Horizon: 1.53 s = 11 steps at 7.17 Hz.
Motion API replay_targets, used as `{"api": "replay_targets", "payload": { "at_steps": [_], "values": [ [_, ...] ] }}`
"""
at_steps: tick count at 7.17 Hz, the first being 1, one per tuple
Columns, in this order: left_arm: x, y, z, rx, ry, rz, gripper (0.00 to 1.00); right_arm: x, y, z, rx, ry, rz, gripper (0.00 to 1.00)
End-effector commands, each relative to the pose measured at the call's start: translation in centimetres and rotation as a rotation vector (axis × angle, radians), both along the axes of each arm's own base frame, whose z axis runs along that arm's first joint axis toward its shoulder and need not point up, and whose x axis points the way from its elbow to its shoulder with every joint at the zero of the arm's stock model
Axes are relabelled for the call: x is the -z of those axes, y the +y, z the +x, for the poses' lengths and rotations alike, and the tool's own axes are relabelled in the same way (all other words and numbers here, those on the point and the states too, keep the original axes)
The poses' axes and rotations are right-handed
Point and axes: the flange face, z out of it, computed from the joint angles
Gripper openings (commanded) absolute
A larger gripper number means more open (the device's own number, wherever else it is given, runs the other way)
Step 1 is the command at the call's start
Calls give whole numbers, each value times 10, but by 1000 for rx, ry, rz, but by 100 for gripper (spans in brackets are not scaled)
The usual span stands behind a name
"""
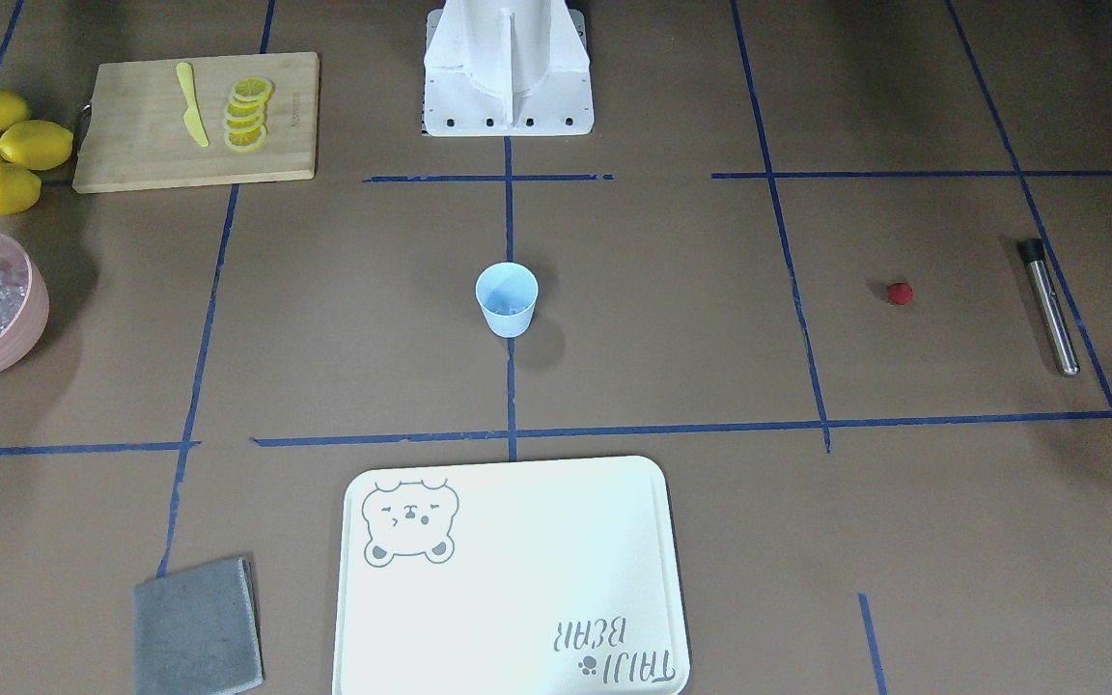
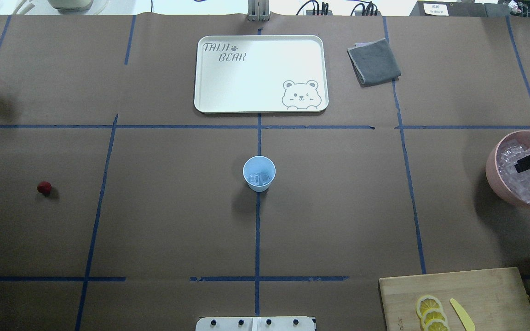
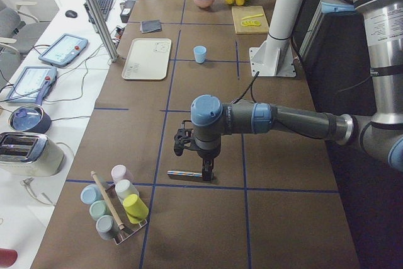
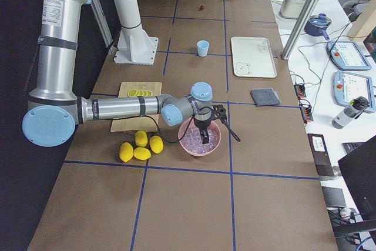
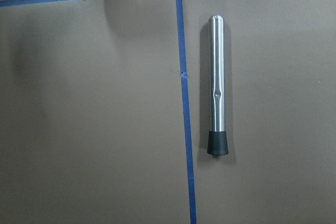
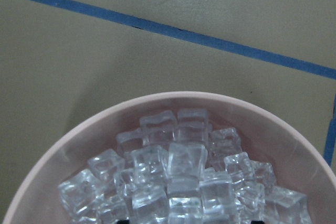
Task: Mash ice and strawberries in cup
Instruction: 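Lower the right gripper into the bowl and grasp a third ice cube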
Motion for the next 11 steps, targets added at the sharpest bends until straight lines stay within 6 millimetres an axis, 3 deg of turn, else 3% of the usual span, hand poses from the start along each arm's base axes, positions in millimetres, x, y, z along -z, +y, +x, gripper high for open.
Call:
{"api": "replay_targets", "payload": {
  "at_steps": [1, 7, 10, 11],
  "values": [
    [1, 0, 0, 0, 0, 3, 100, 0, 0, -2, -22, -4, -20, 76],
    [1, 0, 0, 0, 0, 3, 100, -5, 1, -4, -19, 4, -30, 76],
    [1, 0, 0, 0, 0, 3, 100, -7, 3, -5, -14, 8, -39, 32],
    [2, 0, 0, 0, 0, 4, 100, -8, 3, -5, -14, 8, -41, 11]
  ]
}}
